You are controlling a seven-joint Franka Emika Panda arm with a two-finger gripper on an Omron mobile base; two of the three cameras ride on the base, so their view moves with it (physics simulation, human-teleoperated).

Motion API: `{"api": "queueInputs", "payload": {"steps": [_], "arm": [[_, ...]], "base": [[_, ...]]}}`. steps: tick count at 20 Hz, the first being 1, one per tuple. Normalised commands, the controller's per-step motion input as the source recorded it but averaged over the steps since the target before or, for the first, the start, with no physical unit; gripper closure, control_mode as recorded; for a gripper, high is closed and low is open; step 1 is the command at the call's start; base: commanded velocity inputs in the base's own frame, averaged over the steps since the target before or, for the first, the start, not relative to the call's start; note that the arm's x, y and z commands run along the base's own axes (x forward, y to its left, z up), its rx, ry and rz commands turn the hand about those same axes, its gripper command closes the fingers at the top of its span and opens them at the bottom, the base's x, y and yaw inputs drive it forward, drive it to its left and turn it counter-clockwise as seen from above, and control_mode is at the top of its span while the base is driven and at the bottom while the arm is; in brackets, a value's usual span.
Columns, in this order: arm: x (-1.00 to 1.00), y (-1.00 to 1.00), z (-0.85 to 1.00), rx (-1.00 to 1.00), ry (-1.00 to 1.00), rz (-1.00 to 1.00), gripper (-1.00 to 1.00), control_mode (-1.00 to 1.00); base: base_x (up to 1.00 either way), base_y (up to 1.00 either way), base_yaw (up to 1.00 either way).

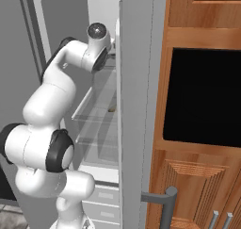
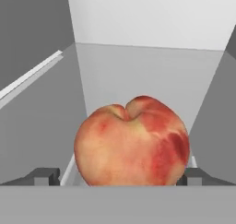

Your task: Retrieve the peach and banana from the fridge and place them into the bowl on the dining table.

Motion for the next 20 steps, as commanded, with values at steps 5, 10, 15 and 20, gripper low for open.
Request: {"api": "queueInputs", "payload": {"steps": [5,10,15,20], "arm": [[0.29,-0.09,-0.20,-0.03,0.00,0.00,-1.00,-1.00],[0.36,-0.02,-0.02,0.00,0.00,0.00,-1.00,-1.00],[0.33,0.00,-0.08,0.00,0.00,0.00,-1.00,-1.00],[0.16,0.00,-0.37,0.00,0.00,0.00,-1.00,-1.00]], "base": [[0.00,0.00,0.00],[0.00,0.00,0.00],[0.00,0.00,0.00],[0.00,0.00,0.00]]}}
